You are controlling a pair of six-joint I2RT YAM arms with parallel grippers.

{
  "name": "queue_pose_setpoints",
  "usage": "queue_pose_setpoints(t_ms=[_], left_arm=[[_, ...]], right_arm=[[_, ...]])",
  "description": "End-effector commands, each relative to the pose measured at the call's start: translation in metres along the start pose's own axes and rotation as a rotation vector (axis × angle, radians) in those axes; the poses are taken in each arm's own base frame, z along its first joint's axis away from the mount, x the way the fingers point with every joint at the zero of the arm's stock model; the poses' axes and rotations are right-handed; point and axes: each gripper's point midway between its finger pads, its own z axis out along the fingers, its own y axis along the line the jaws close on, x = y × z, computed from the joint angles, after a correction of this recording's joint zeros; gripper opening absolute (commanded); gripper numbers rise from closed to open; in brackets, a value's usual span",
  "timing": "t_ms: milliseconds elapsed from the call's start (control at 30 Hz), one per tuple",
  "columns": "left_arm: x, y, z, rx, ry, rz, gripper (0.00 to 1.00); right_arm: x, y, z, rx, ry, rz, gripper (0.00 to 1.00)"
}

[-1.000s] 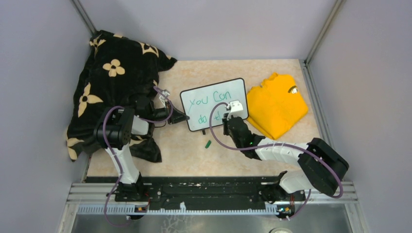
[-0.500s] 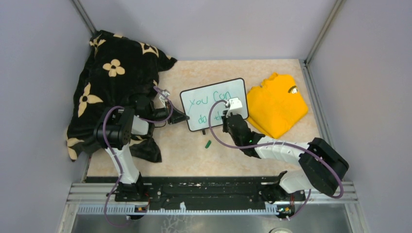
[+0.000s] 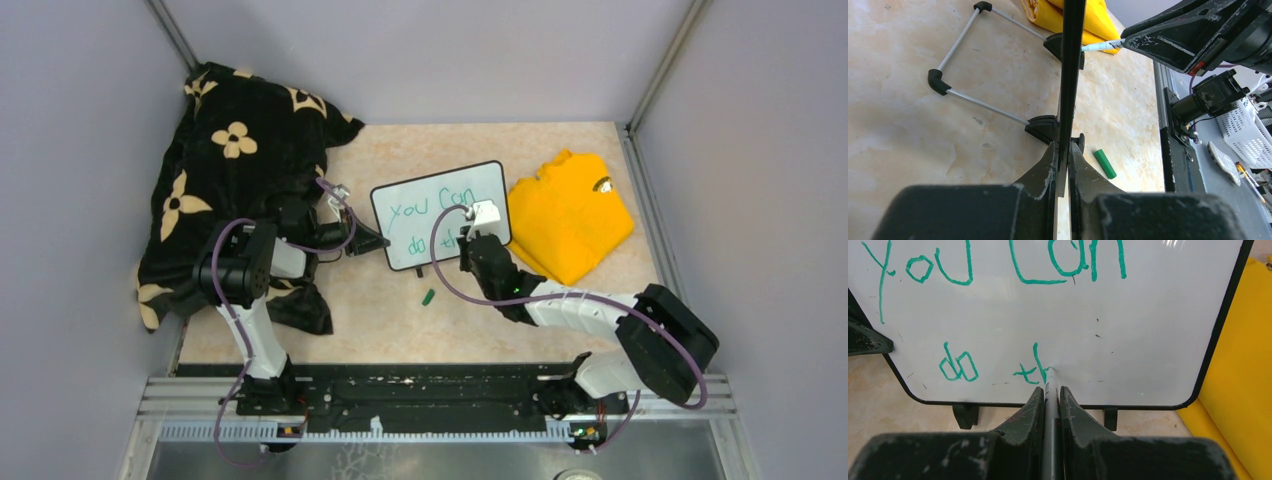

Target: Write a sentence on the whiteboard

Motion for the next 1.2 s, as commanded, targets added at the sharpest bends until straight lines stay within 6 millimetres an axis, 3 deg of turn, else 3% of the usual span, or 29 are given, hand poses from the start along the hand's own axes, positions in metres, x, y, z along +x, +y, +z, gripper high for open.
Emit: queue_pose_setpoints(t_ms=[0,1167], left_arm=[[0.020,0.005,0.003,-0.024,0.040,-0.075,0.00],[0.020,0.005,0.004,-0.026,0.040,-0.078,0.00]], right_arm=[[-0.034,-0.009,0.001,0.044,-0.089,0.048,0.00],[0.002,-0.016,-0.007,0.045,-0.004,0.049,0.00]])
